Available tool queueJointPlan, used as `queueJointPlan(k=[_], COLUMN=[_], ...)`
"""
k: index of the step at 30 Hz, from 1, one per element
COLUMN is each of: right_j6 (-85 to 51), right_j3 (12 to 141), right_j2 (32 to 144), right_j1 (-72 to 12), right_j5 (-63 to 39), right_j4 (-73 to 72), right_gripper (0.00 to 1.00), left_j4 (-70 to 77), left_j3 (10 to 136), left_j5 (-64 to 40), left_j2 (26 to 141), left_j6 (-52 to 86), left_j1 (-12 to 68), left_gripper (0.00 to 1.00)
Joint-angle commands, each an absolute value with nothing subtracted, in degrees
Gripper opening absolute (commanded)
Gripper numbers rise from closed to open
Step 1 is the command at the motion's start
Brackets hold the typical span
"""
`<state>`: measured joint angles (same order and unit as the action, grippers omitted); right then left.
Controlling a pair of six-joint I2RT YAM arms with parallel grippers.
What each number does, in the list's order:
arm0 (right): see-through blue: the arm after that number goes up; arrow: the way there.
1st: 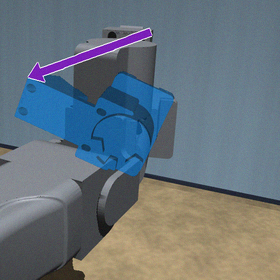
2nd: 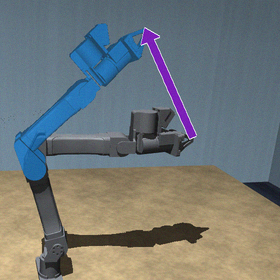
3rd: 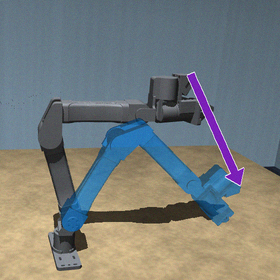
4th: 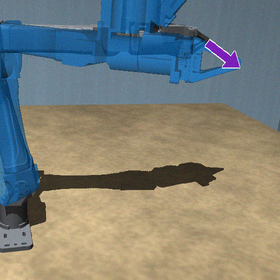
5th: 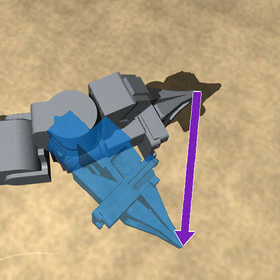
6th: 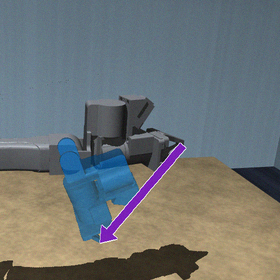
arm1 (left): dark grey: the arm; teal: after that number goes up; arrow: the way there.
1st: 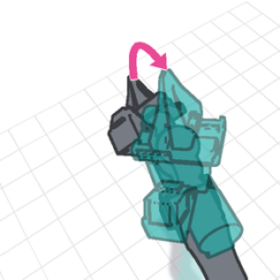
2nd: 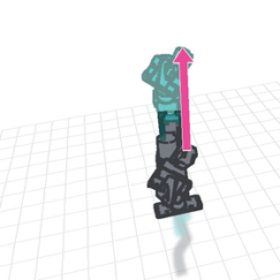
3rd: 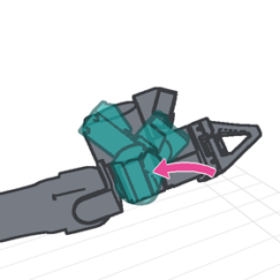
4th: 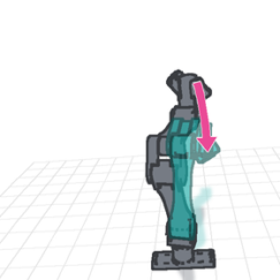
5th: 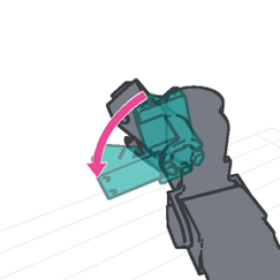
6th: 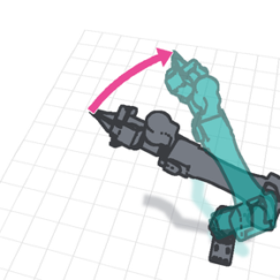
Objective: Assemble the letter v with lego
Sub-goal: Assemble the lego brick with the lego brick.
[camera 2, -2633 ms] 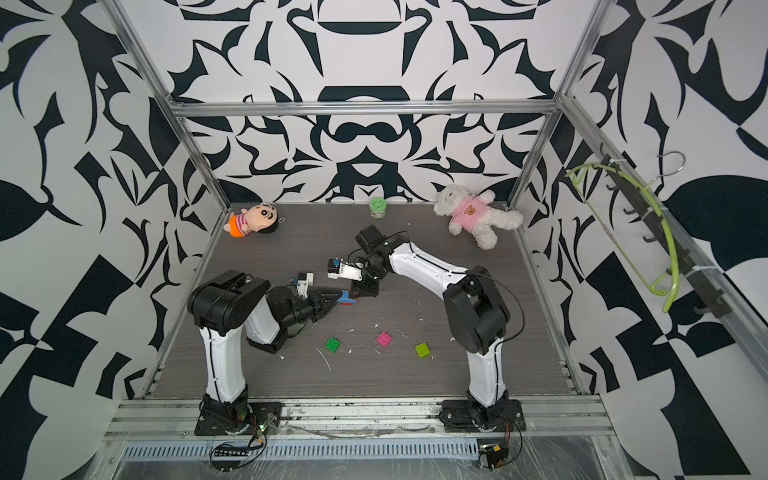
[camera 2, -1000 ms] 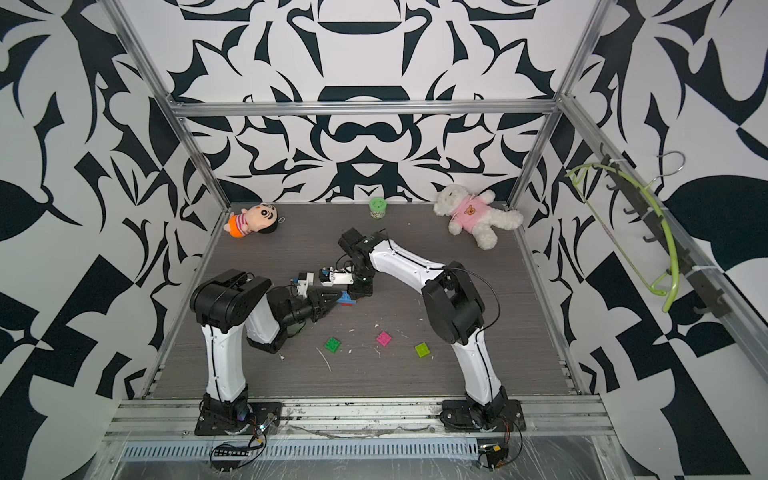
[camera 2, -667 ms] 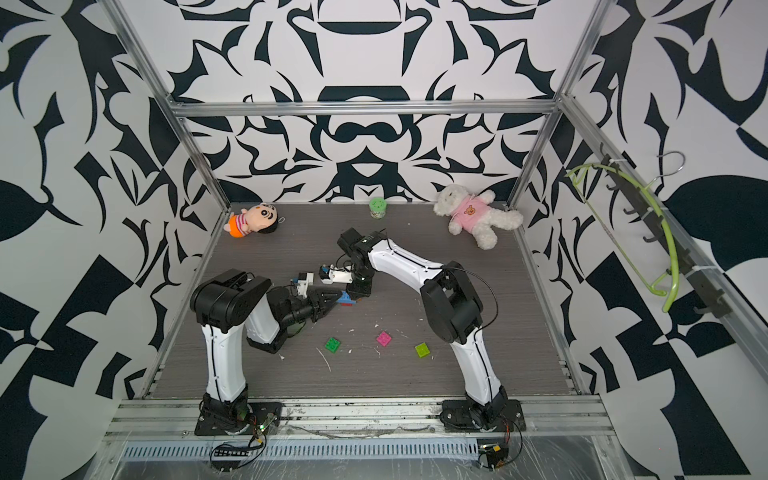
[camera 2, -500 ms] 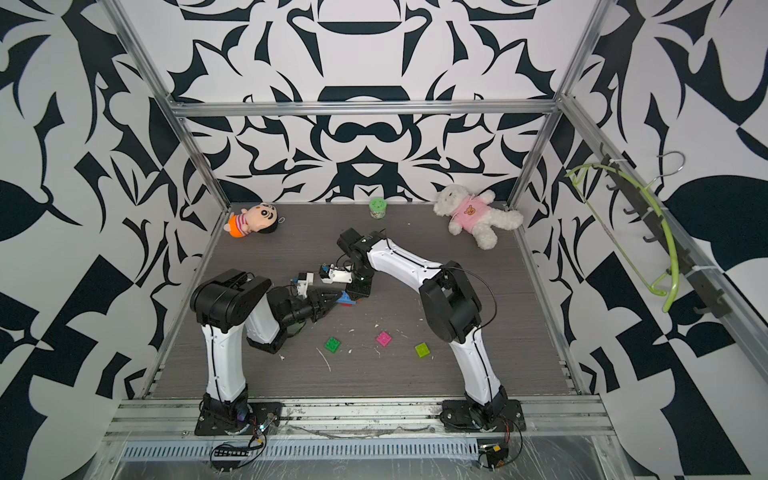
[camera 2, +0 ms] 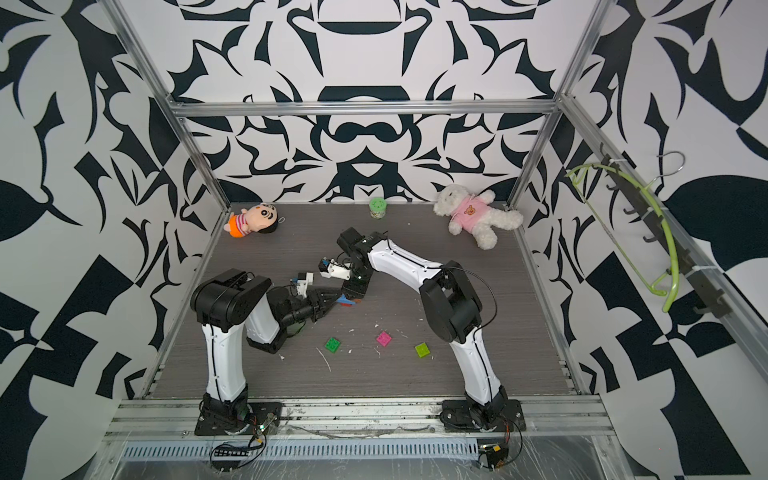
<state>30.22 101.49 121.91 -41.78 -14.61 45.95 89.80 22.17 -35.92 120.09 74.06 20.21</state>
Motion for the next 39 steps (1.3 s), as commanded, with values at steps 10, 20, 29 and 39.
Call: queueJointPlan(k=[10, 20, 29, 39], right_j6=[-8.7, -33.9, -26.7, -18.7], right_j3=[78.5, 51.1, 60.6, 71.7], right_j2=[99.4, 83.6, 88.9, 99.4], right_j1=[-31.3, -29.2, -34.9, -39.6], right_j5=[-27.3, -22.8, -13.7, -8.2], right_j4=[15.9, -4.3, 8.0, 18.3], right_gripper=[0.82, 0.86, 0.83, 0.80], left_j4=[82.4, 82.4, 82.5, 82.4], left_j3=[19.9, 19.3, 19.3, 18.3], left_j5=[-33.3, -32.5, -32.1, -31.2], left_j2=[122.9, 122.6, 124.2, 125.6], left_j6=[69.6, 69.7, 69.6, 70.3], left_j1=[20.0, 20.1, 20.1, 19.7], left_gripper=[0.43, 0.50, 0.46, 0.51])
